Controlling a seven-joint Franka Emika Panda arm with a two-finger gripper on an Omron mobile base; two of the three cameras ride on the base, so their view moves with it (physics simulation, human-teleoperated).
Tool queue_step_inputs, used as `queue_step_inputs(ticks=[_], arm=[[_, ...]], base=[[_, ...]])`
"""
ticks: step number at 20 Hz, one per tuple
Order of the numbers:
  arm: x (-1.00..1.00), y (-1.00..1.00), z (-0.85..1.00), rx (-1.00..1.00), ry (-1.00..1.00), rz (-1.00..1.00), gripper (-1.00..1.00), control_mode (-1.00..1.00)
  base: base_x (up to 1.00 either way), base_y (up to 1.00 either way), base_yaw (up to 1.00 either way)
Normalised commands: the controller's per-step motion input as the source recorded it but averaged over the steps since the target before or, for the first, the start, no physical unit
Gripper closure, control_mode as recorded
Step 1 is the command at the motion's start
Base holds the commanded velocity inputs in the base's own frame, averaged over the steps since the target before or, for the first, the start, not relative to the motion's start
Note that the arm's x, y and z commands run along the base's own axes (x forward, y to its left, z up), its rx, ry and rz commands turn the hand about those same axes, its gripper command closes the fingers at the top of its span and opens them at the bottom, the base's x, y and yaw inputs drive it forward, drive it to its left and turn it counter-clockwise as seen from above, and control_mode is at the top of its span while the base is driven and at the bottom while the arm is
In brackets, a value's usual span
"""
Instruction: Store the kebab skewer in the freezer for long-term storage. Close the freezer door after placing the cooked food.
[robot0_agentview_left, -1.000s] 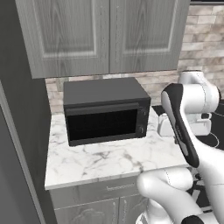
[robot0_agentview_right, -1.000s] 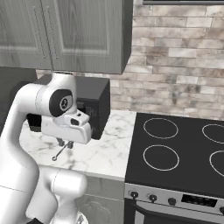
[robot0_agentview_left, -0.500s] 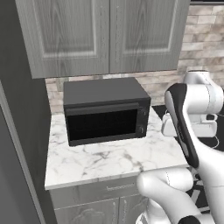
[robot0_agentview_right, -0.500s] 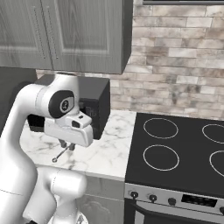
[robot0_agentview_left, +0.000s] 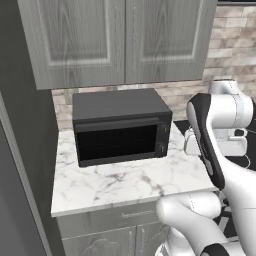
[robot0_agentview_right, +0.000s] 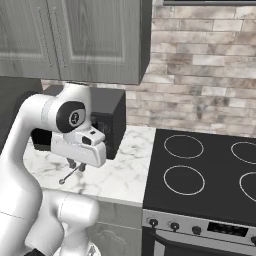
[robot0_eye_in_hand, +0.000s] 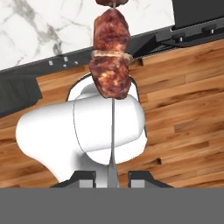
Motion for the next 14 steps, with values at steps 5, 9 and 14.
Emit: queue_step_inputs(ticks=[5,9,14], arm=[[-0.01,0.05,0.00,0.00,0.00,0.00,1.00,-1.00],[-0.09,0.04,0.00,0.00,0.00,0.00,1.00,1.00],[0.00,0.00,0.00,0.00,0.00,0.00,1.00,1.00]], base=[[0.00,0.00,0.00],[-0.16,0.02,0.00],[-0.45,0.03,0.00]])
